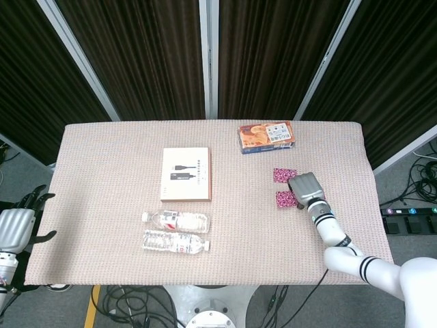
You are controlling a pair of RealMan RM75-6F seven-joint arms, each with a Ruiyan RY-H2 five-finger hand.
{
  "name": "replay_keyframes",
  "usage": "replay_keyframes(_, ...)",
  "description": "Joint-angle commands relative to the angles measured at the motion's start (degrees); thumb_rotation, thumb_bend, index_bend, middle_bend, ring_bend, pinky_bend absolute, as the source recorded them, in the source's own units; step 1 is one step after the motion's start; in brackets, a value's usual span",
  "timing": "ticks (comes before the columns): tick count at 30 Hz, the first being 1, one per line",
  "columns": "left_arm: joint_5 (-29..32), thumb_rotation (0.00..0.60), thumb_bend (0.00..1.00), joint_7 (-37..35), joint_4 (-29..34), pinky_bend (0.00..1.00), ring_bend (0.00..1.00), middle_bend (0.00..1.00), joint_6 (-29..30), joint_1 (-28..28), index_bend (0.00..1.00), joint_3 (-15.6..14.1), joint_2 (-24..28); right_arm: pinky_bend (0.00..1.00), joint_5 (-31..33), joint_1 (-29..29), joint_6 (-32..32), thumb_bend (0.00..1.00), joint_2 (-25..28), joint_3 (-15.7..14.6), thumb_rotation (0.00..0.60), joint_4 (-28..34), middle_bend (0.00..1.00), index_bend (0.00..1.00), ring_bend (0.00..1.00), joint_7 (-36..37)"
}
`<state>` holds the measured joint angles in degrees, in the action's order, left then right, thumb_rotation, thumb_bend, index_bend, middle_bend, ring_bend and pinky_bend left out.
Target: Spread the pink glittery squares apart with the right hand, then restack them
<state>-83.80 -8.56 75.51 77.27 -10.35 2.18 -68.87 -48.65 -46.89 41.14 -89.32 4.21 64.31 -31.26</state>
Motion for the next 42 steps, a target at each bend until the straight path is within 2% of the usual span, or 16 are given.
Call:
replay_keyframes(1,0.0,0.6,0.0,0.1,0.0,0.39,0.21,0.19,0.0,0.0,0.26,0.0,0.0,0.67,0.4,-0.2,0.3,0.0,0.3,0.7,0.6,-0.2,0.75,0.46,0.83,0.3)
replay_keyframes(7,0.0,0.6,0.0,0.1,0.0,0.39,0.21,0.19,-0.1,0.0,0.26,0.0,0.0,0.67,2.5,-1.9,-1.3,0.0,-0.3,2.6,0.6,-3.0,0.75,0.46,0.83,0.5)
replay_keyframes(15,0.1,0.6,0.0,-0.3,-0.4,0.39,0.21,0.19,-0.4,-0.2,0.26,0.0,0.0,0.67,5.0,-5.8,-5.3,0.0,-3.8,4.8,0.6,-10.6,0.75,0.46,0.83,0.6)
replay_keyframes(26,0.4,0.6,0.0,-1.3,-1.1,0.39,0.21,0.19,-0.4,0.0,0.26,0.1,0.5,0.67,8.0,-9.4,-11.2,0.0,-10.4,5.4,0.6,-23.4,0.75,0.46,0.83,0.3)
replay_keyframes(42,0.6,0.6,0.0,-1.9,-2.2,0.39,0.21,0.19,-1.1,-0.1,0.26,0.0,0.4,0.67,6.0,-10.3,-16.6,0.0,-16.0,6.2,0.6,-34.6,0.75,0.46,0.83,3.3)
